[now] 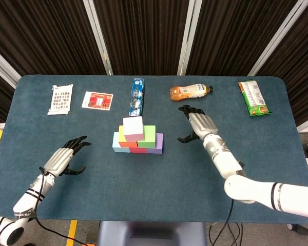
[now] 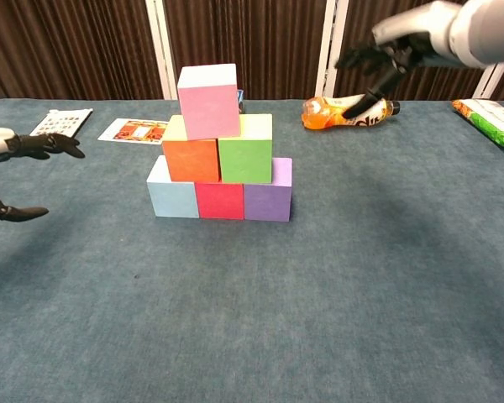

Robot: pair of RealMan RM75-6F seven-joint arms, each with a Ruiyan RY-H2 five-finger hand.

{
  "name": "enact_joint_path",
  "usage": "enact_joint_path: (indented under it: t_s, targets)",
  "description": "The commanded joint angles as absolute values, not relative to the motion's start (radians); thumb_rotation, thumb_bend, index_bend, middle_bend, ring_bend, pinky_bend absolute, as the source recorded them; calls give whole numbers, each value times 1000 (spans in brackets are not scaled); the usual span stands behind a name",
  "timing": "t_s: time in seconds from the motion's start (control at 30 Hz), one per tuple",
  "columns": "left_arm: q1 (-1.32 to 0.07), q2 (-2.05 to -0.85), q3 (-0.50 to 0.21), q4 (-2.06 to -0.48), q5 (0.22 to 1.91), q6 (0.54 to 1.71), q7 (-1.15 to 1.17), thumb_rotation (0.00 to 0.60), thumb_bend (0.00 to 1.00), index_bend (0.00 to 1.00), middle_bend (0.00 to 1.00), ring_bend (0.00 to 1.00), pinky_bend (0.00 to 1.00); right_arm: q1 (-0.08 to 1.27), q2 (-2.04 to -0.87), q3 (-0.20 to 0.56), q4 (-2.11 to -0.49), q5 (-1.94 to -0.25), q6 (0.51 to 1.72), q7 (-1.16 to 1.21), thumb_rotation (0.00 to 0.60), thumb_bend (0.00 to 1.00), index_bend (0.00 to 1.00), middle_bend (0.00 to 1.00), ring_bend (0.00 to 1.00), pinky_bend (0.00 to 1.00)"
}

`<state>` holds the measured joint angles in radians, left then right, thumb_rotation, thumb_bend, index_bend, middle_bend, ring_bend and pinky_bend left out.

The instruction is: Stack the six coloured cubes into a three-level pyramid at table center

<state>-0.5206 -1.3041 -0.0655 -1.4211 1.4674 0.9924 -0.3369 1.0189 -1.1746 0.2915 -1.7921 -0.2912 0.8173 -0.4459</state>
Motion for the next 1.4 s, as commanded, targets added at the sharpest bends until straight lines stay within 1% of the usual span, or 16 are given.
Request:
enact_joint_path:
  t_s: [0.03,0.17,0.2,0.23,0.3,0.33,0.37,0.4,0.47,0.63,1.0,1.27,1.4]
  targets:
    - [-543,-1338,-72,-1415,1379,926,-225,600,319,156,0,0,72,983,-1180,214,-1704,-368,710,-415,600,386,200,104,0,0]
    - [-560,-1369,-77,-1414,1316,884,-131,600,319,151,0,0,56,1009,-1218,149,-1624,-391,615,-427,595,607,201,102,0,0]
    - [-569,-1378,-78,-1413,1296,863,-112,600,319,151,0,0,52,1022,-1231,133,-1603,-391,590,-430,559,677,200,96,0,0]
    - [-576,-1384,-79,-1411,1282,848,-98,600,319,148,0,0,46,1032,-1242,123,-1588,-390,574,-430,511,720,199,90,0,0]
    - [-591,-1402,-83,-1401,1251,822,-63,600,320,143,0,0,36,1054,-1268,105,-1554,-390,546,-426,326,834,197,63,0,0]
    - [-597,-1411,-85,-1396,1238,814,-48,600,319,140,0,0,29,1064,-1280,99,-1540,-390,536,-423,274,868,197,56,0,0]
    - [-603,-1418,-87,-1393,1226,807,-33,600,319,137,0,0,21,1072,-1292,94,-1527,-390,526,-419,230,912,197,45,0,0]
    - [-609,-1428,-90,-1389,1210,801,-14,600,319,134,0,0,17,1084,-1308,89,-1509,-392,514,-413,204,947,199,36,0,0]
    - [-617,-1440,-95,-1386,1188,794,9,600,321,121,0,0,8,1099,-1329,86,-1486,-396,498,-399,171,997,206,13,0,0]
    - [-636,-1465,-106,-1385,1154,784,44,600,322,107,0,0,0,1131,-1367,80,-1448,-419,470,-359,141,1000,224,1,0,0]
    - [-665,-1511,-118,-1363,1119,770,67,600,323,105,0,0,0,1174,-1416,44,-1407,-444,461,-290,142,1000,225,0,0,0]
    - [-683,-1533,-121,-1344,1117,761,73,600,322,104,0,0,0,1174,-1389,17,-1443,-474,471,-250,142,1000,228,0,0,0]
    - [-693,-1544,-123,-1334,1113,753,74,600,323,104,0,0,0,1182,-1399,8,-1442,-484,478,-237,142,1000,229,0,0,0]
